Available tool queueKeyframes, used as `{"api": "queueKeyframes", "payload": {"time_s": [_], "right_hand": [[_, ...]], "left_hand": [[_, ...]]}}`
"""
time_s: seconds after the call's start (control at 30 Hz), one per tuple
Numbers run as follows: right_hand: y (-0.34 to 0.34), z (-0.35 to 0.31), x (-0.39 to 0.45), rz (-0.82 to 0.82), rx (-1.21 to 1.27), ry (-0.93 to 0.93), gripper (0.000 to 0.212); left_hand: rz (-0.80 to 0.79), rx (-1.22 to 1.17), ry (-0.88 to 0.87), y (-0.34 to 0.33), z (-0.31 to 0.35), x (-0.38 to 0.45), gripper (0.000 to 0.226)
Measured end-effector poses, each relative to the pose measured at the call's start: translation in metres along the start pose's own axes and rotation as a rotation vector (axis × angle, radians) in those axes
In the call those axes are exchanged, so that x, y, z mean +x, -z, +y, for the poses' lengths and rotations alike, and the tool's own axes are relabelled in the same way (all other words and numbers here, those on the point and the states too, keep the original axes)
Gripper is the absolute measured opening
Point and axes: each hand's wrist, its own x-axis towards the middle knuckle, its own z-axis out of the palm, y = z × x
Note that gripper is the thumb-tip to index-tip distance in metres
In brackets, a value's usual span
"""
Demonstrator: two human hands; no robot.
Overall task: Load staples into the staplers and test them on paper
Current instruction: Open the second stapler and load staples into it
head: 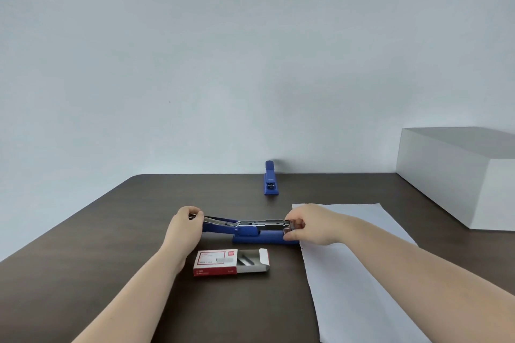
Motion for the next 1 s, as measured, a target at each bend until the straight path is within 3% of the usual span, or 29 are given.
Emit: {"api": "queueKeyframes", "payload": {"time_s": [0.27, 0.4, 0.47, 0.53, 0.63, 0.7, 0.77, 0.87, 1.0], "right_hand": [[0.007, 0.001, -0.007, -0.060, 0.025, -0.020, 0.016], [0.011, -0.003, -0.005, -0.086, -0.030, -0.025, 0.012], [0.012, -0.008, -0.006, -0.084, -0.031, -0.029, 0.027], [0.015, -0.013, -0.008, 0.001, 0.015, -0.028, 0.043], [0.016, -0.031, -0.007, 0.124, 0.036, 0.056, 0.023], [0.011, -0.048, -0.007, 0.101, 0.010, 0.088, 0.018], [0.004, -0.064, -0.006, 0.061, -0.015, 0.115, 0.021], [-0.007, -0.080, -0.002, 0.015, -0.063, 0.114, 0.026], [-0.017, -0.085, 0.003, -0.047, -0.142, 0.072, 0.026]], "left_hand": [[-0.024, 0.275, -0.050, 0.004, -0.006, -0.004, 0.019], [-0.025, 0.302, -0.094, 0.005, -0.007, -0.007, 0.019], [-0.014, 0.299, -0.136, 0.006, -0.008, -0.007, 0.017], [0.003, 0.319, -0.215, 0.007, -0.011, -0.005, 0.015], [0.060, 0.353, -0.409, 0.009, -0.010, -0.006, 0.009], [0.061, 0.365, -0.590, 0.008, -0.008, -0.012, 0.009], [-0.030, 0.386, -0.696, 0.008, -0.005, -0.018, 0.012], [-0.220, 0.453, -0.714, 0.008, -0.005, -0.023, 0.017], [-0.289, 0.494, -0.711, 0.009, -0.007, -0.024, 0.013]]}}
